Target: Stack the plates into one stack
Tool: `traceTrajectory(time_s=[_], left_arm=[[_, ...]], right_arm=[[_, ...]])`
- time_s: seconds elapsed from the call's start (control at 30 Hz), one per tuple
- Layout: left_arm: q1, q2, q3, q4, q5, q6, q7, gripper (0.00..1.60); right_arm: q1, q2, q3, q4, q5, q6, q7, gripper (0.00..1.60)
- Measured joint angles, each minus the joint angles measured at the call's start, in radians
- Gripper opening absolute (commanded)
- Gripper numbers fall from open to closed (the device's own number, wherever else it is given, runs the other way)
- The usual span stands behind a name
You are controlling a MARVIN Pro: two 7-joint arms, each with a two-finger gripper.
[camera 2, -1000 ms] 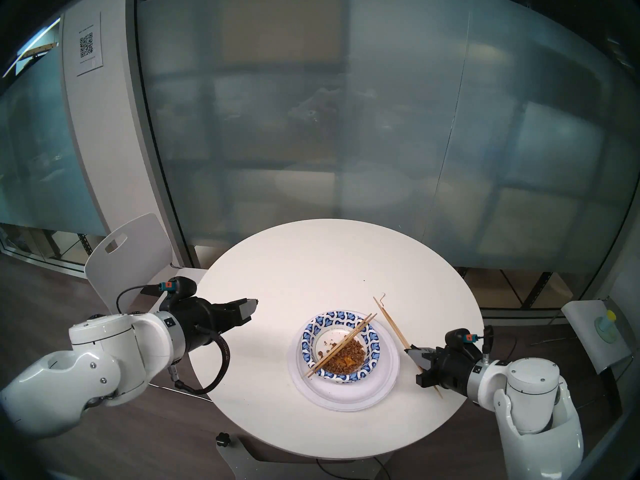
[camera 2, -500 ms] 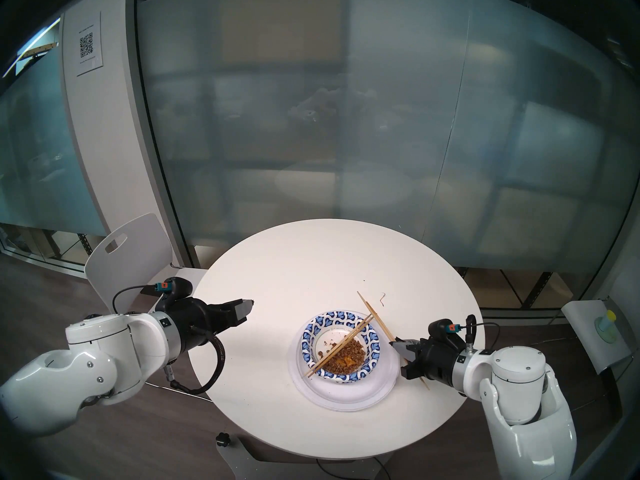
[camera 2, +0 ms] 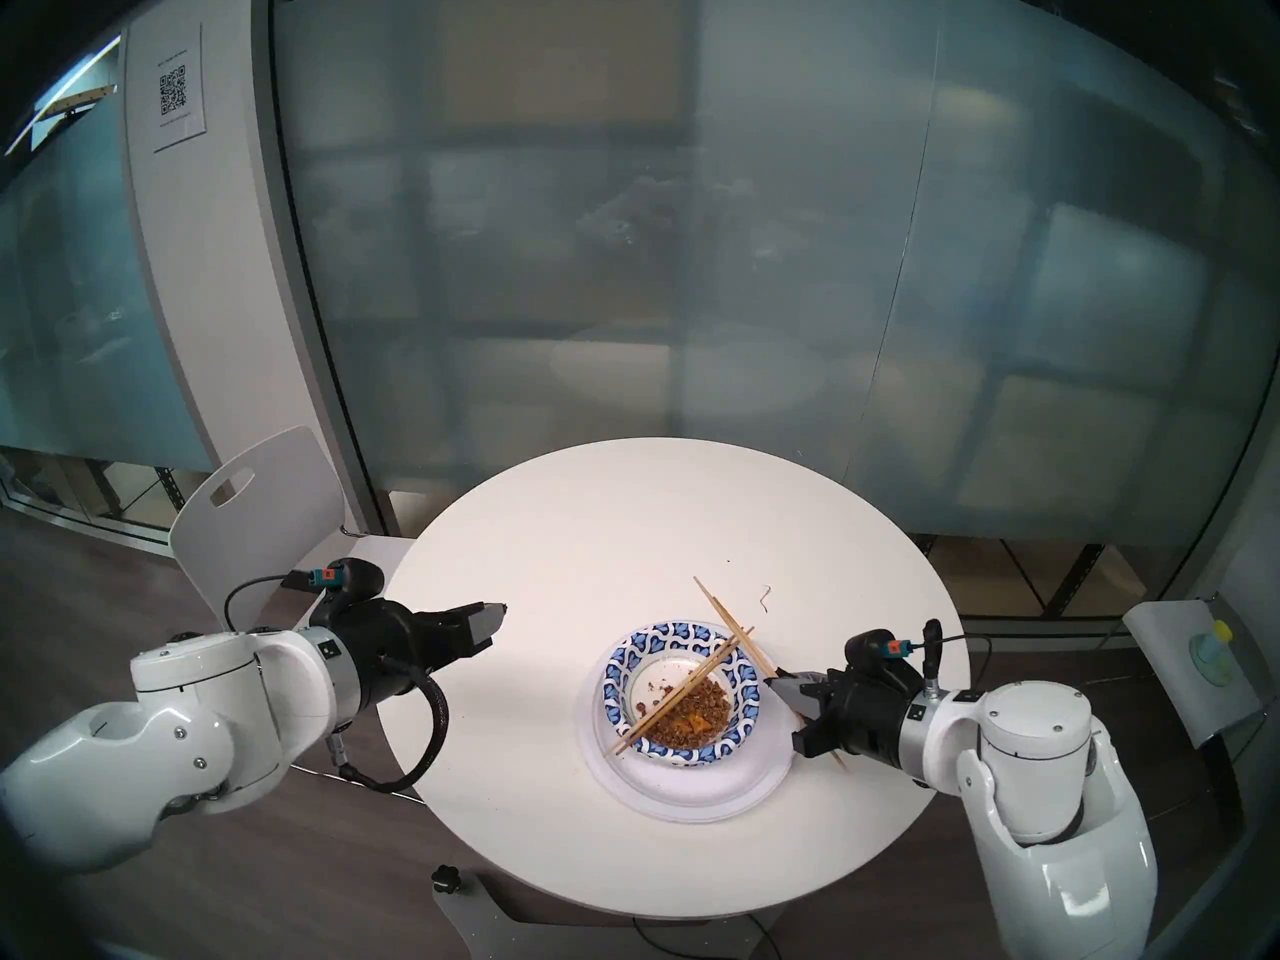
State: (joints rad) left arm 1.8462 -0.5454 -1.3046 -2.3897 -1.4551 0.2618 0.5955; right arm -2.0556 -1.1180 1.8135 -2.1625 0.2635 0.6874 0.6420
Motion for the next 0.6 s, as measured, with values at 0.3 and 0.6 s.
traceTrajectory(time_s=[0.3,0.6], left_arm=[[0.007,0.004,-0.004,-0.002,0.002,-0.006,0.000,1.60],[0.014,0.010,-0.009,-0.002,0.001,-0.009,-0.004,1.60]], right_arm=[[0.004,-0.019,-0.007,-0.002,0.008,0.003,-0.016,0.00],[0.001,-0.109,0.008,-0.012,0.125,-0.016,-0.027,0.00]])
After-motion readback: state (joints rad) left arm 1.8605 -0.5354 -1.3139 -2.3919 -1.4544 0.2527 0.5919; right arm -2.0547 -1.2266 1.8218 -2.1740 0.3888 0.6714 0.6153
